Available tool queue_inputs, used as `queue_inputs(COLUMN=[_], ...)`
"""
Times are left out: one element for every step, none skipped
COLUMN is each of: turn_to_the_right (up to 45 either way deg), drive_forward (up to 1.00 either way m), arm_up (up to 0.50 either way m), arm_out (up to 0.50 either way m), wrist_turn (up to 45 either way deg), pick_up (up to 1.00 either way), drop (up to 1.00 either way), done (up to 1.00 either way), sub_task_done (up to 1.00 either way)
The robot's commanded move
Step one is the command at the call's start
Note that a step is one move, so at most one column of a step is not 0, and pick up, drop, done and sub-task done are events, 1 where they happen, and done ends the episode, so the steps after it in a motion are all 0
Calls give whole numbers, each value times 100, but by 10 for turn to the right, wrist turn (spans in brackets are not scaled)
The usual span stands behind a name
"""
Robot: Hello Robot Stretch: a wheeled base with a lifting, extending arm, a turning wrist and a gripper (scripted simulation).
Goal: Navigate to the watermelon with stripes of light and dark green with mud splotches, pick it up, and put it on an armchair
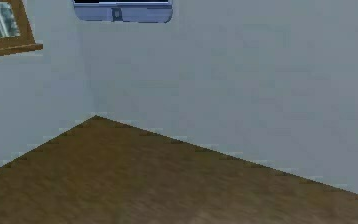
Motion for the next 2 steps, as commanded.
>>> queue_inputs(turn_to_the_right=[0, -450], drive_forward=[65, 0], arm_up=[0, 0], arm_out=[0, 0], wrist_turn=[0, 0], pick_up=[0, 0], drop=[0, 0], done=[0, 0], sub_task_done=[0, 0])
